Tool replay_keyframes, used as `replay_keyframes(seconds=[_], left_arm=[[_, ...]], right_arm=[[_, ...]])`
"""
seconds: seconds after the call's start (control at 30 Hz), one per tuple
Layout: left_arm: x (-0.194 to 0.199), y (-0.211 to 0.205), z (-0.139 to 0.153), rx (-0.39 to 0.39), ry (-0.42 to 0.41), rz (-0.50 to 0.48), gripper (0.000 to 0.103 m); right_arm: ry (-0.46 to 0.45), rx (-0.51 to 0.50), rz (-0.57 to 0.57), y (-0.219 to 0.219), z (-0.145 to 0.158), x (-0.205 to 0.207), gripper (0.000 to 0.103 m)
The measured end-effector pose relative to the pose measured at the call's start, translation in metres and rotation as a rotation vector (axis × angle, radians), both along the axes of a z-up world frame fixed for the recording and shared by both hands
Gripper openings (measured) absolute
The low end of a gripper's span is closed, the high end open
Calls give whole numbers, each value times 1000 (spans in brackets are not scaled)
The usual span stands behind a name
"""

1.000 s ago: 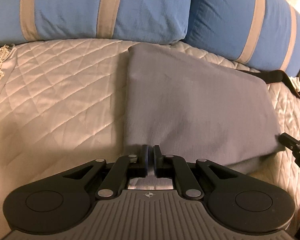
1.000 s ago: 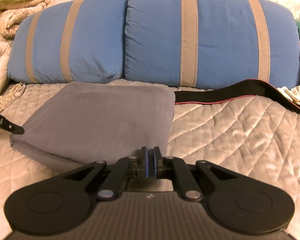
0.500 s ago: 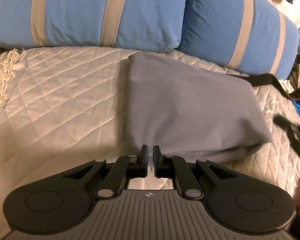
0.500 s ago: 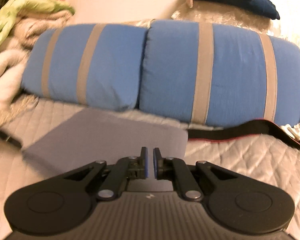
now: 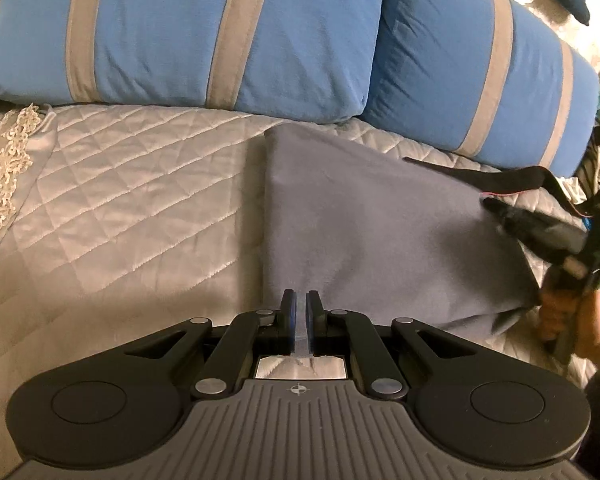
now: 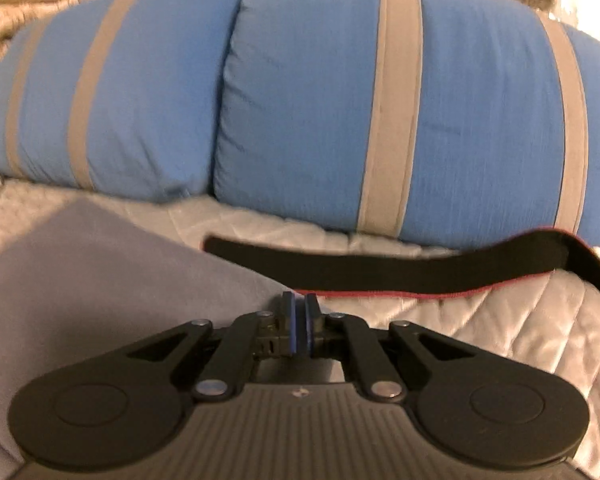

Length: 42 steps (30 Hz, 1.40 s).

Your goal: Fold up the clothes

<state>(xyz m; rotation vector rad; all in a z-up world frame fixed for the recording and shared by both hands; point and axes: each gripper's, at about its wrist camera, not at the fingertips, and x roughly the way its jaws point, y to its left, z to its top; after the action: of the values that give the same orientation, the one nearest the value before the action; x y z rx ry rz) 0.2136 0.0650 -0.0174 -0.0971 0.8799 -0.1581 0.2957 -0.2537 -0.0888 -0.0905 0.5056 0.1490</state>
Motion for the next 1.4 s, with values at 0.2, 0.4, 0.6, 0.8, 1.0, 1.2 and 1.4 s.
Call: replay_keyframes(seconds=[0.2, 0.4, 0.6, 0.8, 1.0, 1.2, 1.4], left_arm=[[6, 2, 3, -5, -6, 11, 6], [-3, 6, 16, -26, -50, 28, 6], [-21, 3, 27, -40, -93, 51, 6], [-40, -11, 20, -25, -113, 40, 6], [-62, -22, 17, -32, -127, 35, 6], [-85, -31, 7, -5, -154, 20, 6], [-105, -27, -22, 35, -198, 52, 6]], right_arm=[[-26, 58, -15, -12, 8, -9, 13], [-67, 131, -78, -34, 30, -34, 12], [-23, 163, -121, -42, 32, -75, 9], [-36, 114, -65, -21, 33, -126, 9], [-18, 130, -30, -7, 29, -163, 9], [-14, 121, 4, 8, 28, -192, 9], [2, 110, -2, 17, 24, -205, 10]])
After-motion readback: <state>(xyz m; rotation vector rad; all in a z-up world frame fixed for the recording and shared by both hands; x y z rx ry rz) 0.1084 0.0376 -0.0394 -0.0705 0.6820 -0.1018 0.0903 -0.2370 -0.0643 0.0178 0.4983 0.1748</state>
